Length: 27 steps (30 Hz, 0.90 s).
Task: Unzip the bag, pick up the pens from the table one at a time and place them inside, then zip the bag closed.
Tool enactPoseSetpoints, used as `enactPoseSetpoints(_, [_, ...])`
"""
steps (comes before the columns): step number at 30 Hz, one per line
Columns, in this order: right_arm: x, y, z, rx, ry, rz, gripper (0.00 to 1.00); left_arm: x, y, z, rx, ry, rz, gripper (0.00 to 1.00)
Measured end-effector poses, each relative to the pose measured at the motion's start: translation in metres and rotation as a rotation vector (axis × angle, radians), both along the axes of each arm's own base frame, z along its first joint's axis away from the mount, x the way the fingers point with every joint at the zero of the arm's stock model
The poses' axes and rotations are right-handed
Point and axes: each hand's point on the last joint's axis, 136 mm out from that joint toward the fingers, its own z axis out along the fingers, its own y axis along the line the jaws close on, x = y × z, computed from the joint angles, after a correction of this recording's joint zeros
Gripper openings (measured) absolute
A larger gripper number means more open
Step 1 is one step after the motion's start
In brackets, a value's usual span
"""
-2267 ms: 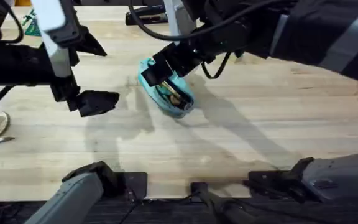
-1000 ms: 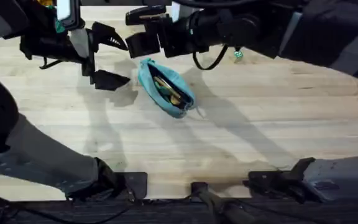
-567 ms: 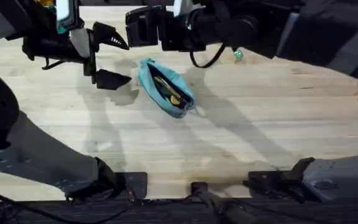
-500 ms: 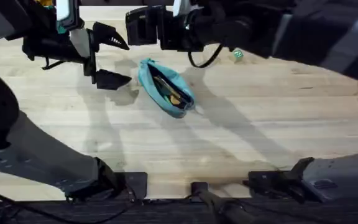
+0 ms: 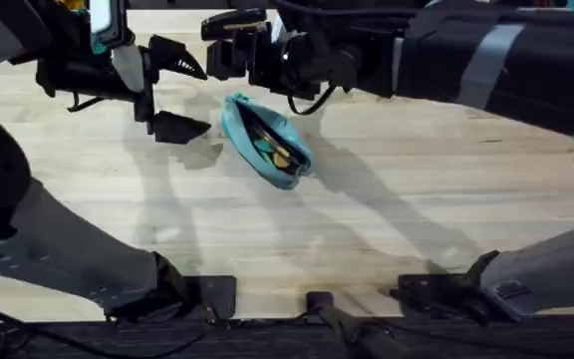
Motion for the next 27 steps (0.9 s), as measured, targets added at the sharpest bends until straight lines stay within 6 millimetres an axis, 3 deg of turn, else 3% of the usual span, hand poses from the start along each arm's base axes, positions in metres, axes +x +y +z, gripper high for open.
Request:
enactPoseSetpoints(8, [0.012,-0.002,-0.051,-0.004,0.127,-0.165,0.998,-0.001,0.000,0.000,-0.001,0.002,-0.002,0.993])
enactPoseSetpoints(17, [0.018,0.012,-0.060,0.077,0.172,-0.196,0.986,-0.001,0.000,0.000,-0.001,0.002,-0.002,0.993])
enactPoseSetpoints(20, [0.017,0.013,-0.060,0.087,0.179,-0.192,0.889,-0.001,0.000,0.000,-0.001,0.002,-0.002,0.993])
enactPoseSetpoints(21, [0.015,0.015,-0.060,0.094,0.189,-0.189,0.749,-0.001,0.000,0.000,-0.001,0.002,-0.002,0.993])
enactPoseSetpoints(27, [0.014,0.016,-0.060,0.100,0.196,-0.181,0.540,-0.001,0.000,0.000,-0.001,0.002,-0.002,0.993])
